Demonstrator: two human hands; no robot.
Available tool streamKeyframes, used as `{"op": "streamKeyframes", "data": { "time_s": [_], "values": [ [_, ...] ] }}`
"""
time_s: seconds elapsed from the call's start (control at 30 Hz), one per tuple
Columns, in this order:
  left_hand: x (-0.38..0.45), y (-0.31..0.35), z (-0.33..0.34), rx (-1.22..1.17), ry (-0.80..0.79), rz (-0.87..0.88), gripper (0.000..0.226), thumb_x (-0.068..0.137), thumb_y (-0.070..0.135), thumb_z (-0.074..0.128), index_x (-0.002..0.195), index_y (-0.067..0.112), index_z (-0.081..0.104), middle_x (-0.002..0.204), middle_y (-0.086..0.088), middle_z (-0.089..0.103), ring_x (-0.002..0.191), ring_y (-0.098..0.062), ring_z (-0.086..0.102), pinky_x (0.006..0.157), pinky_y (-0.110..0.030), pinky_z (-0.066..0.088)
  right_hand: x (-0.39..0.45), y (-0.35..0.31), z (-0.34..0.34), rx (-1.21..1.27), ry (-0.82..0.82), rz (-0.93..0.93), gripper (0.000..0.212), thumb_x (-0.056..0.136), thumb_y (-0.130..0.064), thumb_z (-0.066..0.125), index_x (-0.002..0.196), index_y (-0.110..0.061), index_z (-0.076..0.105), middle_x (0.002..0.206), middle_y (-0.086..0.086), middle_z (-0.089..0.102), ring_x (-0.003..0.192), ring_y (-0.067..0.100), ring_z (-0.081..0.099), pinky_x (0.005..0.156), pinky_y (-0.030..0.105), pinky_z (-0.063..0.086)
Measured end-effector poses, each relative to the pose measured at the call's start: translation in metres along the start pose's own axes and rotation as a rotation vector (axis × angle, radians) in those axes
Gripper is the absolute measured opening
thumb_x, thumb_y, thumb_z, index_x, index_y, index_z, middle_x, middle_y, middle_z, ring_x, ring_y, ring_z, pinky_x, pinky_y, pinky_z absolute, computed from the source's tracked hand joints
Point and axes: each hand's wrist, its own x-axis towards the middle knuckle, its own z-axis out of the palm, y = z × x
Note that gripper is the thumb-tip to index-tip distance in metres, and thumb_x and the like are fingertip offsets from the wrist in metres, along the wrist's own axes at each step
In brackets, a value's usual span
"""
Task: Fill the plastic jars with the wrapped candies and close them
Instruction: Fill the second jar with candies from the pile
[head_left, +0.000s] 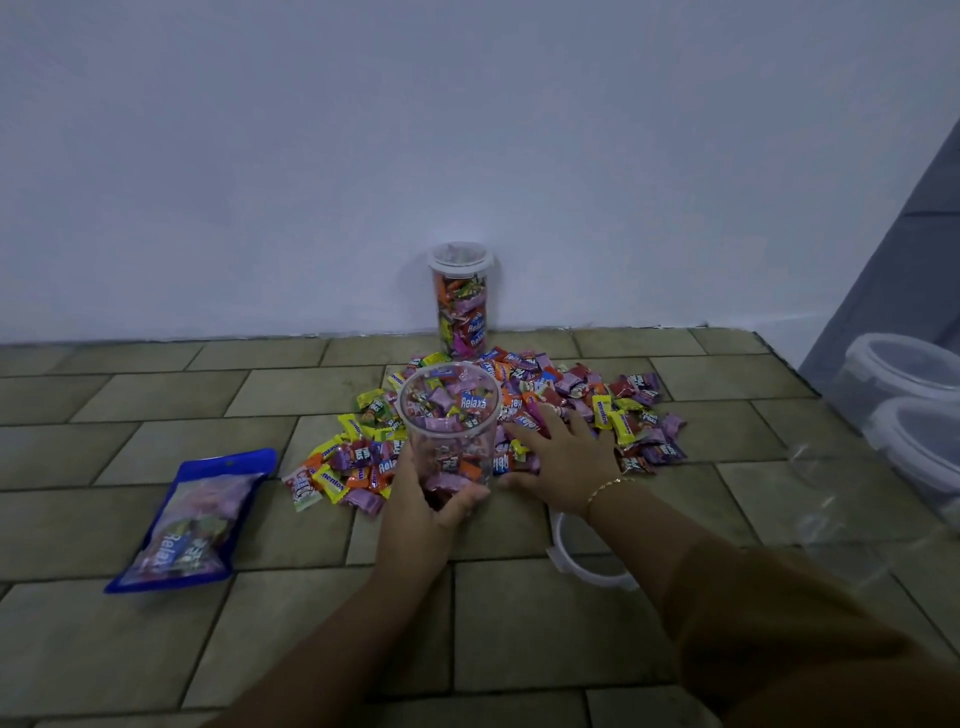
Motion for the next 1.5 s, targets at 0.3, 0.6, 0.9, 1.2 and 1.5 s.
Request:
{"op": "streamKeyframes", "data": {
  "time_s": [0.3,0.6,0.9,1.2,1.5],
  "values": [
    [0.002,-0.005,0.001,0.020,0.009,-0.011,0.094,0.061,0.062,0.067,0.139,0.021,0.035,0.134,0.009,0.050,0.119,0.001,0.047,0.087,0.000,0.035,0.003,0.004,-0.009,0.299,0.174,-0.037,0.045,0.088,0.005,0.039,0.127,-0.014,0.048,0.127,0.014,0.047,0.108,0.035,0.050,0.084,0.041,0.046],
    [0.002,-0.003,0.002,0.023,0.006,-0.002,0.092,0.065,0.058,0.072,0.139,0.020,0.035,0.128,0.014,0.049,0.109,0.019,0.043,0.082,0.006,0.031,-0.015,0.000,-0.060,1.128,0.313,0.152,0.025,0.085,0.003,0.055,0.090,-0.021,0.056,0.088,0.007,0.059,0.069,0.024,0.057,0.066,0.039,0.053],
    [0.001,-0.004,0.003,0.072,0.022,-0.010,0.081,0.074,0.038,0.073,0.141,0.018,0.032,0.127,0.014,0.044,0.115,0.002,0.041,0.079,0.007,0.029,-0.026,-0.031,-0.115,1.859,0.357,-0.011,0.028,0.085,0.011,0.054,0.090,-0.016,0.055,0.084,0.006,0.056,0.066,0.021,0.056,0.044,0.024,0.051],
    [0.002,-0.006,0.003,0.074,0.010,-0.009,0.089,0.066,0.056,0.064,0.140,0.020,0.033,0.132,0.012,0.047,0.119,-0.003,0.044,0.086,-0.001,0.031,-0.026,-0.054,-0.118,1.631,0.304,-0.059,0.026,0.085,0.002,0.058,0.095,-0.021,0.055,0.090,0.006,0.060,0.070,0.017,0.053,0.045,0.023,0.048],
    [0.002,-0.009,0.002,0.061,0.009,-0.005,0.089,0.067,0.061,0.070,0.139,0.021,0.034,0.132,0.012,0.050,0.118,-0.001,0.047,0.088,-0.003,0.035,-0.020,-0.072,-0.105,1.414,0.303,-0.189,0.032,0.087,0.007,0.052,0.096,-0.023,0.053,0.103,0.011,0.063,0.089,0.017,0.056,0.076,0.021,0.048]
  ]
}}
